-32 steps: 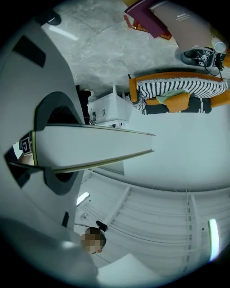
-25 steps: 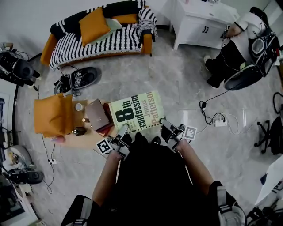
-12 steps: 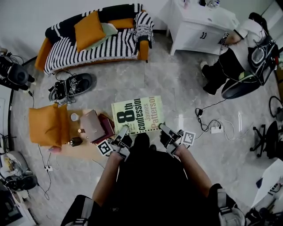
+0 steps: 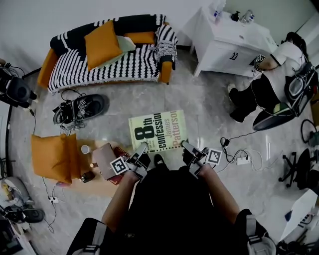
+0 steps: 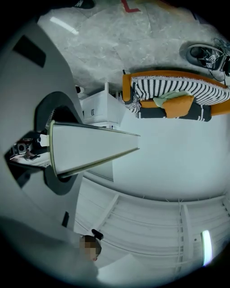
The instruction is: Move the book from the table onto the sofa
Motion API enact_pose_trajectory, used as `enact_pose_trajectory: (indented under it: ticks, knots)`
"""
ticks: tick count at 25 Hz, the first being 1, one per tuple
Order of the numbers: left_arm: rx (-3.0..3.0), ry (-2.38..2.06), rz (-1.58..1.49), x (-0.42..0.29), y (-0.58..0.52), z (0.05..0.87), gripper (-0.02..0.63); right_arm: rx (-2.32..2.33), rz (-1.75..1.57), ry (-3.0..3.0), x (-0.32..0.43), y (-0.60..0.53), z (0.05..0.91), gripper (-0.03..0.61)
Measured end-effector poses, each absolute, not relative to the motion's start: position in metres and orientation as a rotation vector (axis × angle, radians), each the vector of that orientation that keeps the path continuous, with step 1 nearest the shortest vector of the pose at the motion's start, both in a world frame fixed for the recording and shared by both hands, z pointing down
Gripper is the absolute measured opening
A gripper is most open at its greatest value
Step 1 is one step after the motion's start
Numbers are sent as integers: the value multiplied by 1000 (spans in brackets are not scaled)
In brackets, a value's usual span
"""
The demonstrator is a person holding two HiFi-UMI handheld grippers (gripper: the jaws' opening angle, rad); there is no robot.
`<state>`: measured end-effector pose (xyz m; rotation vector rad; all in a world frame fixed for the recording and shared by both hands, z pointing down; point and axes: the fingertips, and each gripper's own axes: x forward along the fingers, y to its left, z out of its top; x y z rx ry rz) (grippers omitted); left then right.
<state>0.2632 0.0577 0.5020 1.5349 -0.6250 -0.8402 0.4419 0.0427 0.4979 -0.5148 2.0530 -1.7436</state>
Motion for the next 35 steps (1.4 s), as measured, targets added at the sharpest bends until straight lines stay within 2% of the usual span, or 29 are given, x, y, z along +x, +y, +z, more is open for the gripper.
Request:
enact_pose_trajectory:
  ticks: [12,18,30,35]
  knots:
    - [1528,-748,-816,213,26,507,164,-330,-1834,2047,384,-21,511,172]
    - [1475,-824,-991,177,-31,499,179,-301,-1883,1968,375,-89,519,172]
    - [1461,-922,-917,203,-178,500,178,-275,-1930,1968,404,-250,523,172]
    - [1430,-962,-933,205,-209,506,173,-276,-1970,1992,408,-279,527,172]
